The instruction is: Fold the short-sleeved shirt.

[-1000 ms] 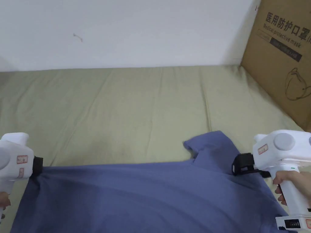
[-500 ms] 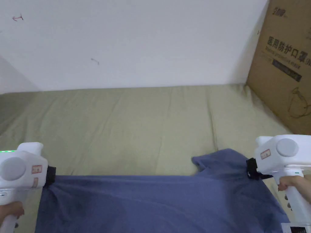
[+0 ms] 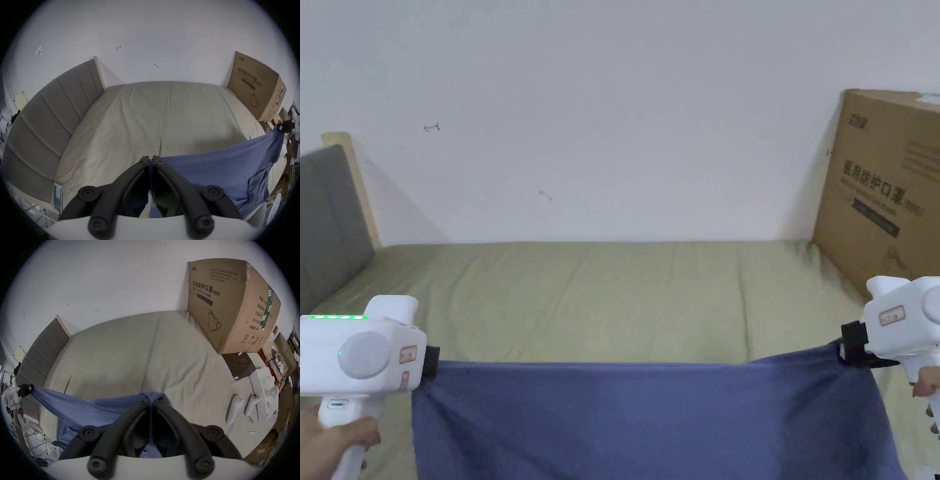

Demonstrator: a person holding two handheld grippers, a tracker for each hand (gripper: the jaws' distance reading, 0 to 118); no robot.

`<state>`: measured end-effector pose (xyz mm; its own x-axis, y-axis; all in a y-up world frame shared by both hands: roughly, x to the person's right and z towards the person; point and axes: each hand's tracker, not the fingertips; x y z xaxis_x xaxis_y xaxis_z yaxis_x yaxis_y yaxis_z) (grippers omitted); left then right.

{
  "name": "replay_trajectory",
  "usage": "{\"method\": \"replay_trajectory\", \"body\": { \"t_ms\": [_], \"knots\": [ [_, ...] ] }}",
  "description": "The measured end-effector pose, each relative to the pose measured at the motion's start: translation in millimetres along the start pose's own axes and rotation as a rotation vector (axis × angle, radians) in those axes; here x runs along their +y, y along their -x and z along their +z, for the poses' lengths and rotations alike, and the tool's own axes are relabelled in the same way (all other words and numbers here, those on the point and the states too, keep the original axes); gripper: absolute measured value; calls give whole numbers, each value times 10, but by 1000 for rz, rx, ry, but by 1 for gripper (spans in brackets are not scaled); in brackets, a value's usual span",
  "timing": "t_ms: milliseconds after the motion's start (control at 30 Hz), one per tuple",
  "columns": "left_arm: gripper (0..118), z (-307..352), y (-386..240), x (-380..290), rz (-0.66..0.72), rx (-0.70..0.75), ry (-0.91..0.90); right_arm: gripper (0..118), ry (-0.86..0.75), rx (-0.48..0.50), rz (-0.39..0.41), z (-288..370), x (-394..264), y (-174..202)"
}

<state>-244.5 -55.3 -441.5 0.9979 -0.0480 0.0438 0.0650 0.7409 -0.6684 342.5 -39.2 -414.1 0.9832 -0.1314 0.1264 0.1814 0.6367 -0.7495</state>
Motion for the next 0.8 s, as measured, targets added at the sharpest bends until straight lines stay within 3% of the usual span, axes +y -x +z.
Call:
{"method": "replay_trajectory", "body": {
  "t_ms": [267, 400, 800],
  "knots": [
    [2, 343, -68, 801, 7, 69, -140, 0, -105, -16, -15, 452, 593, 237],
    [2, 479, -72, 1367, 41, 149, -234, 0, -179, 8, -47, 567, 1136, 161],
    [2, 845, 13, 3049, 28, 189, -397, 0, -370, -9, -100, 1253, 2682, 335]
  ]
}}
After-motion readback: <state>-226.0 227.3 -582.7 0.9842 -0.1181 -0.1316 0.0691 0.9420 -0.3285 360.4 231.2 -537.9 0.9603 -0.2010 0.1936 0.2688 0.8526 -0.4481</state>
